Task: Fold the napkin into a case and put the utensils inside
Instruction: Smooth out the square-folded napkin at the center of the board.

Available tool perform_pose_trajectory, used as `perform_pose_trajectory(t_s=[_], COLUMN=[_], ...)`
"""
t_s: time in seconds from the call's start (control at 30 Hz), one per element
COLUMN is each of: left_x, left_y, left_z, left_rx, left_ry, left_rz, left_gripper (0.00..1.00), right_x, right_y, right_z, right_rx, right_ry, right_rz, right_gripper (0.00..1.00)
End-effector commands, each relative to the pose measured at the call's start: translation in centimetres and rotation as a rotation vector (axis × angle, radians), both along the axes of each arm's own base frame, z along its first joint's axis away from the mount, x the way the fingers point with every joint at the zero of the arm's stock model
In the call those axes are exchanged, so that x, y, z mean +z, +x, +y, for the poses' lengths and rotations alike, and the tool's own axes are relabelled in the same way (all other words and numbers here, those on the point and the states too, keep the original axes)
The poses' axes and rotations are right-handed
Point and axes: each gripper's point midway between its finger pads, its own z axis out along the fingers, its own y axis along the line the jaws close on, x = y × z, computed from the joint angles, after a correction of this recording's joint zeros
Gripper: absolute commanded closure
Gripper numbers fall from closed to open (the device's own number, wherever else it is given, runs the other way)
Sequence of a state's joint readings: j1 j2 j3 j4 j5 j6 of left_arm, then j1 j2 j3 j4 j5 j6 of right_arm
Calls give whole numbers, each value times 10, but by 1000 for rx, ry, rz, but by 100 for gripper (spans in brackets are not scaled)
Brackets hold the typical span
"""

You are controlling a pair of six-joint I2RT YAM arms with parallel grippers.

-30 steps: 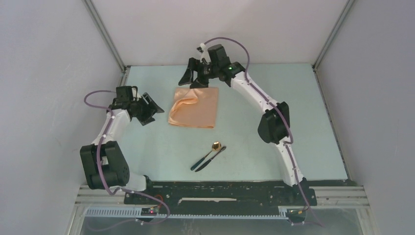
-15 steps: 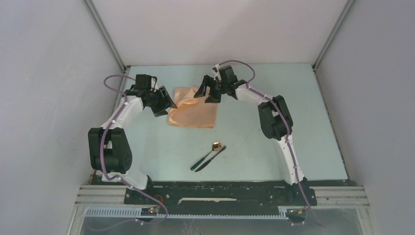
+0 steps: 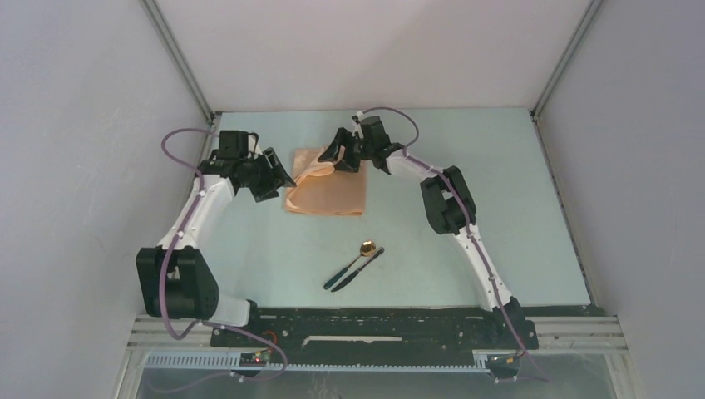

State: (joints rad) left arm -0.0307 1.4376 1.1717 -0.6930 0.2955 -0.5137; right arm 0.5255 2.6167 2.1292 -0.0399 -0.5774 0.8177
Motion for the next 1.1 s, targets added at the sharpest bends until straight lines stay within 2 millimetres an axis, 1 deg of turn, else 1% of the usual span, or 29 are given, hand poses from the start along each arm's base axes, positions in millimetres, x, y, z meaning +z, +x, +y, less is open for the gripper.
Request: perform_pose_trajectory(t_s=[0.0,0.03,0.1,0.17,0.23,0.27,0.33,0.37,0.4,0.47,0.5,0.53,0.57,0.6,0.63,0.7,0.73,0.77,0.8,0.83,0.87,0.9,0.97,1.03,1.07], left_x=[27,30,34,37,39,38,34,31,29,25,23,20,18,16,15,15,15,16,16,17,17,18,19,20,21], left_y=[-7,-8,-11,-15,-19,-20,-23,-25,-26,-27,-28,-27,-27,-27,-27,-26,-25,-25,-25,-25,-26,-26,-28,-29,-31], left_z=[2,3,5,8,11,12,16,19,21,22,21,20,18,15,12,9,8,8,6,6,5,4,4,4,3], left_rx=[-22,-18,-8,12,32,44,77,96,109,112,110,106,99,92,87,82,79,76,73,71,71,70,69,66,62], left_ry=[20,23,28,37,41,43,49,50,47,35,33,28,17,1,-13,-30,-36,-40,-46,-51,-55,-58,-60,-61,-63], left_rz=[-86,-93,-105,-119,-143,-150,-156,-155,-153,-151,-141,-130,-122,-116,-113,-119,-124,-126,-125,-126,-126,-128,-133,-136,-134], left_gripper=[35,35,35,35,35,35,34,34,32,31,30,30,30,30,30,30,30,30,30,30,30,30,30,30,30], right_x=[27,31,48,69,106,131,168,177,188,202,205,205,201,215,202,172,162,148,138,126,104,98,78,61,54], right_y=[6,7,11,12,13,12,11,13,15,17,17,16,15,9,5,-9,-18,-30,-39,-51,-68,-80,-104,-121,-125], right_z=[42,49,62,76,90,98,111,114,114,107,101,94,81,64,44,-2,-25,-45,-67,-83,-98,-108,-123,-133,-138], right_rx=[26,30,21,16,5,-6,-51,-89,-123,-138,-131,-119,-111,-116,-130,-157,-170,-171,-183,-187,-182,-178,-173,-172,-179], right_ry=[82,102,165,224,315,379,457,469,482,469,441,401,339,278,180,14,-40,-82,-113,-137,-166,-174,-201,-201,-204], right_rz=[-108,-116,-149,-211,-301,-353,-436,-452,-465,-467,-444,-413,-371,-352,-297,-184,-134,-84,-42,5,66,90,139,186,193], right_gripper=[21,22,22,23,22,21,17,12,9,7,7,7,8,9,9,10,10,11,11,11,12,13,14,14,15])
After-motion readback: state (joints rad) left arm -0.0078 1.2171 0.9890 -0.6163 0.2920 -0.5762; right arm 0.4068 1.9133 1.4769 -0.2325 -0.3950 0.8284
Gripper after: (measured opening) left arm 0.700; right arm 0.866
